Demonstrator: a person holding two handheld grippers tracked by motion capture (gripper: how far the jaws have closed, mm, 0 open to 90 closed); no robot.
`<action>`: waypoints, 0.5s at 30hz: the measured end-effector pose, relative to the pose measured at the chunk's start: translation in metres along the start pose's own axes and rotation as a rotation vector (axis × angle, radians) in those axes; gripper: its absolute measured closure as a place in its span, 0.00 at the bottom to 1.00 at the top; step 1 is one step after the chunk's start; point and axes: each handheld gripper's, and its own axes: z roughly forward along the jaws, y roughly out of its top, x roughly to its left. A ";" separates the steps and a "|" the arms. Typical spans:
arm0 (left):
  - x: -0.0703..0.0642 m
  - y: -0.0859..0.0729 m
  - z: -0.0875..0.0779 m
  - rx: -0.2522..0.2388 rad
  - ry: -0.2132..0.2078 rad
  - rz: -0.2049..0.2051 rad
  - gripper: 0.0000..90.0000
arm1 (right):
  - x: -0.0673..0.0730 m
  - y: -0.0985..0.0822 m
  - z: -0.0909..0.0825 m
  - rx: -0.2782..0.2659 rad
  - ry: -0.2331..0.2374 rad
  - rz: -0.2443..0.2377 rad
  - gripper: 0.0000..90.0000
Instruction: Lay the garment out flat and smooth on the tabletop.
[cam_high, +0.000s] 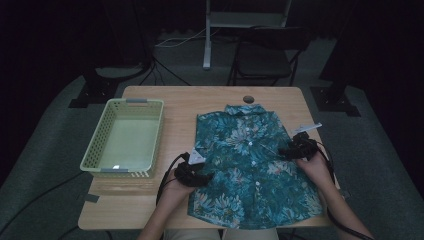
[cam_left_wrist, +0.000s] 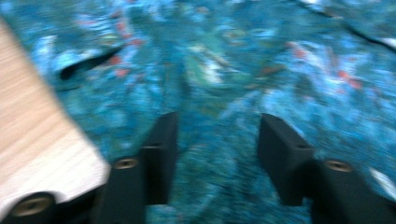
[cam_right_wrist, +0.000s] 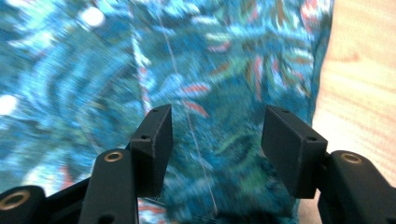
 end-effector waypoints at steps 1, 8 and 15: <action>0.000 -0.002 -0.002 -0.004 -0.002 0.001 0.48 | 0.001 0.002 -0.002 -0.012 0.010 -0.002 0.47; 0.003 -0.018 -0.022 -0.069 0.001 -0.043 0.42 | 0.008 0.028 -0.008 -0.052 0.077 0.026 0.39; 0.001 -0.033 -0.038 -0.102 -0.004 -0.060 0.42 | 0.010 0.050 0.002 -0.049 0.156 0.055 0.50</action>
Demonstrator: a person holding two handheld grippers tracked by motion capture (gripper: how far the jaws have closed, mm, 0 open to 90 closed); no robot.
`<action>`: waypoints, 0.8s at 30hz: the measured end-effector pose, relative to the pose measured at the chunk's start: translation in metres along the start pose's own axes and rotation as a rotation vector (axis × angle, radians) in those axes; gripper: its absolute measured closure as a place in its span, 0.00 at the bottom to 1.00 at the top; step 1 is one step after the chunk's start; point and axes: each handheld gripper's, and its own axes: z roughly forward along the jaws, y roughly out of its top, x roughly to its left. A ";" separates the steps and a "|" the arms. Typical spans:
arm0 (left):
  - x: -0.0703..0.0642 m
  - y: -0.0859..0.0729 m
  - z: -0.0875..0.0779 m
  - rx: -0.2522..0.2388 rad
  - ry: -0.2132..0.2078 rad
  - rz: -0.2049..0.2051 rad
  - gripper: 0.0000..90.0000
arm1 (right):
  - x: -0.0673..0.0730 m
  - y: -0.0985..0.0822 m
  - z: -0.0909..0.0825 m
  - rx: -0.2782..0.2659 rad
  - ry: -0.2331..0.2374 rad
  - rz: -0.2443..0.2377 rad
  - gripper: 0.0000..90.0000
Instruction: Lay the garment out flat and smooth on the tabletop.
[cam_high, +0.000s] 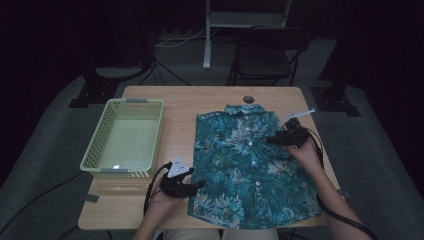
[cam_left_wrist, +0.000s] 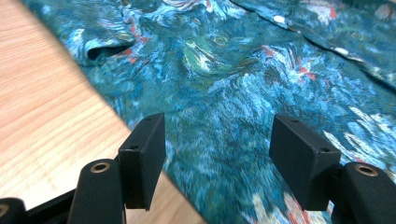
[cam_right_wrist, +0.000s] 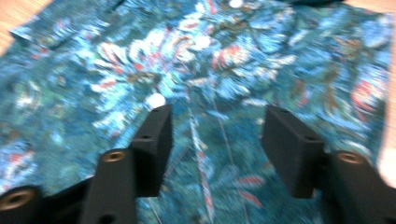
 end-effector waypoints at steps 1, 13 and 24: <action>0.000 -0.002 0.000 0.016 -0.006 0.009 0.42 | -0.001 0.002 0.002 0.002 0.016 0.006 0.51; 0.001 -0.017 -0.020 -0.181 -0.039 0.013 0.42 | 0.019 0.024 0.033 0.101 -0.032 -0.079 0.68; -0.008 -0.025 -0.030 -0.278 0.022 0.064 0.42 | 0.028 0.027 0.058 0.200 -0.097 -0.124 0.68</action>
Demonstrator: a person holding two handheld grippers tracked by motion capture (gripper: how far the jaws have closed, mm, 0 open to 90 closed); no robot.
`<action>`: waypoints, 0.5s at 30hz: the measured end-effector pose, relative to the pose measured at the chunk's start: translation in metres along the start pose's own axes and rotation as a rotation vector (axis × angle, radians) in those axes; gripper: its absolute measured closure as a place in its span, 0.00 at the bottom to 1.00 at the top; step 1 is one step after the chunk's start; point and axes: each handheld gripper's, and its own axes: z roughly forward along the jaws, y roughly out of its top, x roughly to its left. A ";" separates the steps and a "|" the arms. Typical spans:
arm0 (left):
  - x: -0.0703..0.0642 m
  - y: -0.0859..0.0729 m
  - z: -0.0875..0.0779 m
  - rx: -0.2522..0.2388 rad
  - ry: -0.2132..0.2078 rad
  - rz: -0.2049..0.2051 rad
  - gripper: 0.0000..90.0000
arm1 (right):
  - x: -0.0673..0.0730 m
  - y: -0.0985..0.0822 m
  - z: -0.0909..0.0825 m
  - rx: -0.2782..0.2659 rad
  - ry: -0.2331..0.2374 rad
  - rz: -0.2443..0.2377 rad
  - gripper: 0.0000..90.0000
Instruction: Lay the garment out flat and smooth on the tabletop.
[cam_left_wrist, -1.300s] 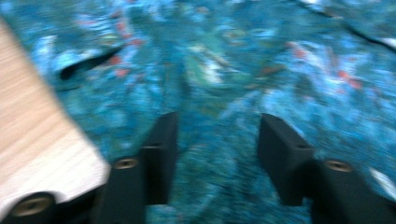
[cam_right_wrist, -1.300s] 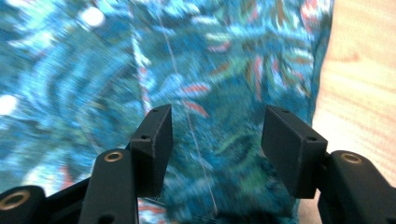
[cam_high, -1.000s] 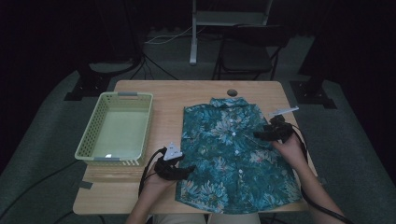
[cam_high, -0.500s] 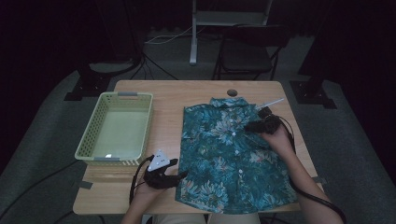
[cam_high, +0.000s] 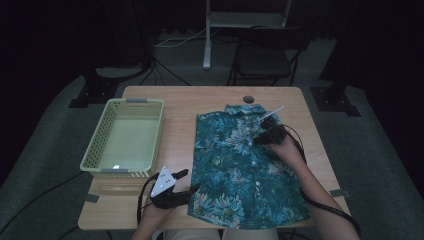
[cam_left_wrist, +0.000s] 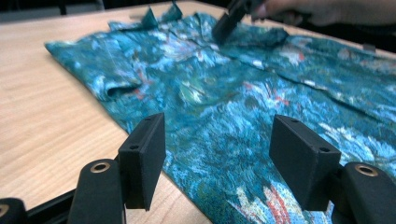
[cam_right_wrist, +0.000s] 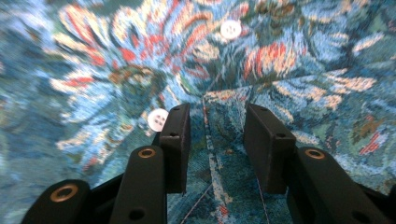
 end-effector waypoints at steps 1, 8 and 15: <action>0.000 -0.001 -0.002 -0.019 0.006 -0.002 0.42 | 0.001 0.000 0.001 0.000 -0.008 -0.006 0.68; 0.000 -0.003 -0.007 -0.050 0.010 -0.046 0.42 | 0.002 -0.001 0.001 0.001 -0.065 -0.035 0.83; 0.001 -0.004 -0.008 -0.061 0.013 -0.055 0.42 | -0.006 0.000 -0.002 0.008 -0.049 0.009 0.95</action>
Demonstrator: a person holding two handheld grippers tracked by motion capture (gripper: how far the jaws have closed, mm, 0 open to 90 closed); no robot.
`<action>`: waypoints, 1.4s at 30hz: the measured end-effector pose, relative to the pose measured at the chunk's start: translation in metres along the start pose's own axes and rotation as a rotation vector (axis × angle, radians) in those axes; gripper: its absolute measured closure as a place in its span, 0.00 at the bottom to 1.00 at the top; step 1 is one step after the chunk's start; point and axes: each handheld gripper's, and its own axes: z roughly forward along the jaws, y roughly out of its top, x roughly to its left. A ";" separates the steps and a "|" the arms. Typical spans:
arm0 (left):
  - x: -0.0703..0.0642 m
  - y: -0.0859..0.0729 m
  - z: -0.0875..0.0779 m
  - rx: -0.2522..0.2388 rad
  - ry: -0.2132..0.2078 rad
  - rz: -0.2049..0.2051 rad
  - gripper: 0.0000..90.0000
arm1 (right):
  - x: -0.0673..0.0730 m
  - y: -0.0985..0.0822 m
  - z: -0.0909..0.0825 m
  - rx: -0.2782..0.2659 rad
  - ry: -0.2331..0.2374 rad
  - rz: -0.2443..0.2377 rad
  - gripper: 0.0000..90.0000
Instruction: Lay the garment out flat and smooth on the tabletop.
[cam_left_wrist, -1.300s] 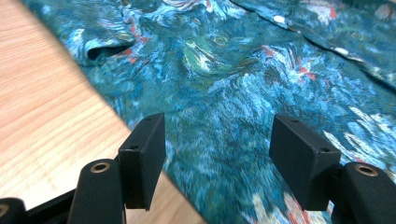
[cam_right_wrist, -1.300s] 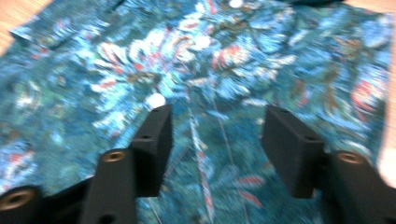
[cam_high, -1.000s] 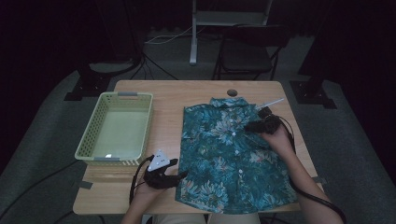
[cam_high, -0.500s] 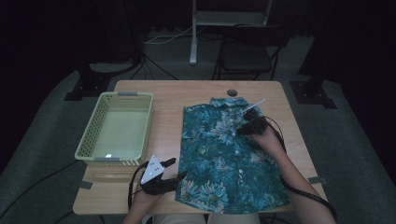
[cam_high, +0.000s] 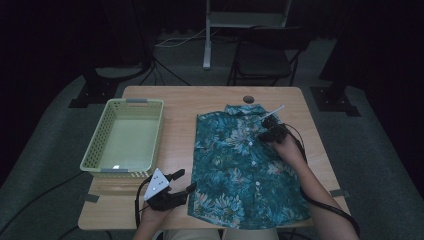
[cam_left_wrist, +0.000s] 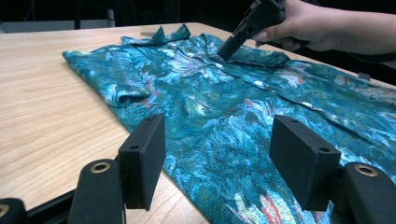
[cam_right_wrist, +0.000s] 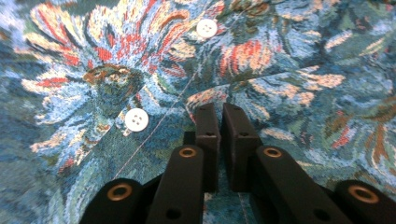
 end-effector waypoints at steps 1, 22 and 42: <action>0.000 0.000 0.000 0.005 -0.001 0.004 0.42 | -0.003 -0.001 -0.001 -0.005 0.013 0.014 0.96; -0.006 0.001 0.004 0.040 0.025 0.047 0.42 | -0.105 -0.029 -0.056 -0.024 -0.322 0.267 0.98; -0.005 0.002 0.005 0.046 0.005 0.034 0.42 | -0.123 -0.100 -0.048 -0.211 -0.201 0.533 0.17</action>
